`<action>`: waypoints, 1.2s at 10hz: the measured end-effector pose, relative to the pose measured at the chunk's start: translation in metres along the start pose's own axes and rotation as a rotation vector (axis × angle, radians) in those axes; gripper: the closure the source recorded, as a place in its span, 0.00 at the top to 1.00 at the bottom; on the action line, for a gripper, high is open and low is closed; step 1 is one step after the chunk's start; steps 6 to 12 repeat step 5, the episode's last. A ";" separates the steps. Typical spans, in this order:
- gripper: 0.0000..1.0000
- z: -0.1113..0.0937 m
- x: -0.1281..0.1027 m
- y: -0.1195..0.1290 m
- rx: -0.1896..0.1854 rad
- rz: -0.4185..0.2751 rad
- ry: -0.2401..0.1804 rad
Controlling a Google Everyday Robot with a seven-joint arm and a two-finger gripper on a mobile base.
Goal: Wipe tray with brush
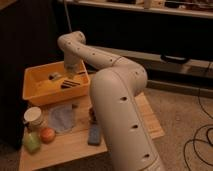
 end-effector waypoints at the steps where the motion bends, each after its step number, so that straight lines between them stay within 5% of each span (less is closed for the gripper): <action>1: 0.00 0.001 0.002 -0.009 0.003 -0.001 0.008; 4: 0.00 0.005 -0.017 -0.025 0.009 -0.016 0.022; 12: 0.00 0.004 -0.015 -0.026 0.008 -0.016 0.028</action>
